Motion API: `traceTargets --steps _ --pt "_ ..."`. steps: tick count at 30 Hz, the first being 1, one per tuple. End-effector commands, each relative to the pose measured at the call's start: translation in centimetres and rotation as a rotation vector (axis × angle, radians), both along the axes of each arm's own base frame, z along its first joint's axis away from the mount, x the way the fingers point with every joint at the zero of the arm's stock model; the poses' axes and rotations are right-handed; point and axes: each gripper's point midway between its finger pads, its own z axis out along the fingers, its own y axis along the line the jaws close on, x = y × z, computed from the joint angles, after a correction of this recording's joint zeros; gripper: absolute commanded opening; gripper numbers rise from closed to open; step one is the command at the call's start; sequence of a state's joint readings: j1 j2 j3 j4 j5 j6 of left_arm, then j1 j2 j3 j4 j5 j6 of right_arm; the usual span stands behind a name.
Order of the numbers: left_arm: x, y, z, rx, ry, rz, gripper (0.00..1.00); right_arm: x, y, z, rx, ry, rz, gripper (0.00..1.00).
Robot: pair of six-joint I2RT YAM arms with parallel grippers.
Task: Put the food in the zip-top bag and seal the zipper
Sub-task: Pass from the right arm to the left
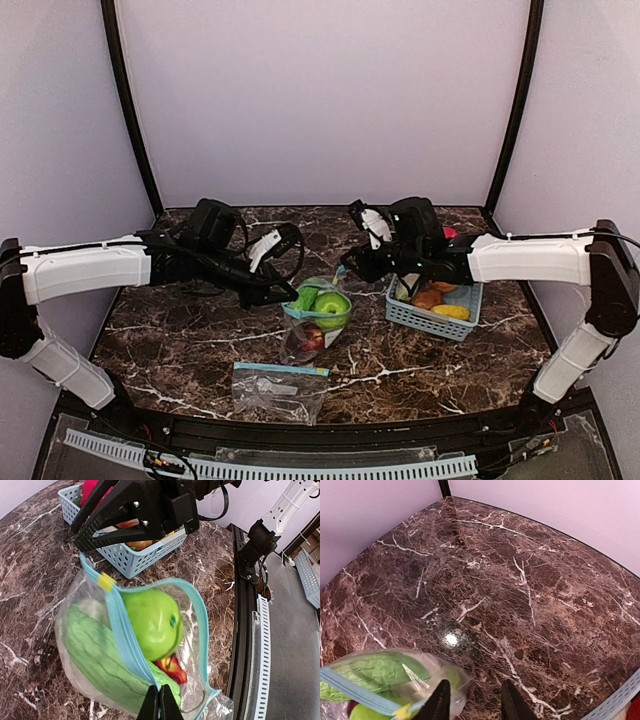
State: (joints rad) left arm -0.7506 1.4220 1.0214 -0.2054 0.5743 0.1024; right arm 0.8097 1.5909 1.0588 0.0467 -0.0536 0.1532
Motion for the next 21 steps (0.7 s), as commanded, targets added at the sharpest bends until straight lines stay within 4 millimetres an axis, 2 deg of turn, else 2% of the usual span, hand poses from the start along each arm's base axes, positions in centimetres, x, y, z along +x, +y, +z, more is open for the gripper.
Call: traceTargets --steps 1,3,5,8,11,15,18,21 --pt "0.9 -0.3 0.4 -0.022 0.000 0.080 0.01 1.2 -0.6 1.7 0.015 -0.012 -0.039 0.45" --pt "1.5 -0.1 0.1 -0.014 -0.012 0.113 0.01 0.7 -1.3 2.2 0.003 -0.003 -0.051 0.56" --pt "1.8 0.0 0.0 -0.022 -0.028 0.130 0.01 -0.5 -1.9 2.9 -0.010 0.015 -0.035 0.60" --pt "1.6 0.0 0.1 -0.045 -0.013 0.137 0.01 -3.4 -1.8 4.4 0.003 0.010 0.036 0.64" --pt "1.4 0.0 0.1 -0.045 -0.005 0.132 0.01 -6.5 -1.4 5.2 0.003 0.033 0.098 0.65" --pt "1.3 0.1 -0.3 -0.031 0.013 0.130 0.01 -10.2 0.6 4.5 -0.028 0.034 0.169 0.59" --pt "1.0 -0.1 -0.2 -0.041 0.028 0.114 0.01 -12.1 2.3 3.5 -0.027 0.000 0.229 0.57" --pt "0.4 -0.4 0.1 -0.060 0.040 0.073 0.01 -13.6 3.6 3.4 -0.017 -0.112 0.308 0.56"
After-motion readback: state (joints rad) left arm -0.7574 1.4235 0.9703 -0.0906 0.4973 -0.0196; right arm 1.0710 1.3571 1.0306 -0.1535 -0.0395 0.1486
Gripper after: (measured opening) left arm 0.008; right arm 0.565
